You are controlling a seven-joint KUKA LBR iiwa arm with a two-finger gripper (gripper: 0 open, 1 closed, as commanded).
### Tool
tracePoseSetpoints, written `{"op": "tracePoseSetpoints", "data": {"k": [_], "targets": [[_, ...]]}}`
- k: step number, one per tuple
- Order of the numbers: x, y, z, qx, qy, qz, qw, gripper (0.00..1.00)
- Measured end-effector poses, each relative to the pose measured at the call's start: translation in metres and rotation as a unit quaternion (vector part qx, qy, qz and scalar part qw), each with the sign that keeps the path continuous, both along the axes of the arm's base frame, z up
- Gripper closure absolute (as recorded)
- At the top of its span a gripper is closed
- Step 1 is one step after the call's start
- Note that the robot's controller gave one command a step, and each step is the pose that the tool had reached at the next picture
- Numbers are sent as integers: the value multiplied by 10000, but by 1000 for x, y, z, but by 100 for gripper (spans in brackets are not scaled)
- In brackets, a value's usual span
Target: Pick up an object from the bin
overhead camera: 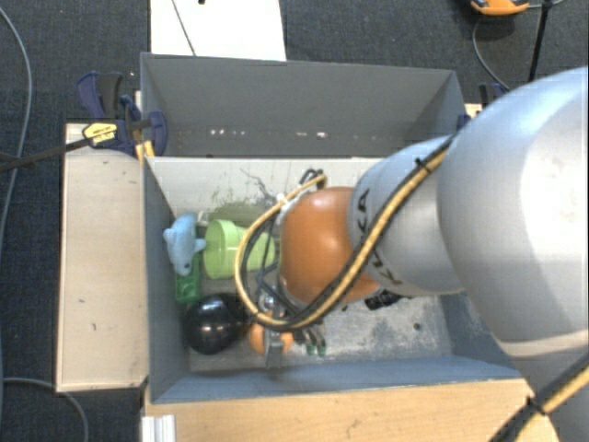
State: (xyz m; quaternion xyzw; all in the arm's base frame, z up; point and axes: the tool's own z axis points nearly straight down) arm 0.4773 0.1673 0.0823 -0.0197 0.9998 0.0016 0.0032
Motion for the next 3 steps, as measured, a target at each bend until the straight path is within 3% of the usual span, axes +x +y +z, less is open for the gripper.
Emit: {"op": "tracePoseSetpoints", "data": {"k": [3], "targets": [[-2,0,44,-10,46,-13,10000,100]]}}
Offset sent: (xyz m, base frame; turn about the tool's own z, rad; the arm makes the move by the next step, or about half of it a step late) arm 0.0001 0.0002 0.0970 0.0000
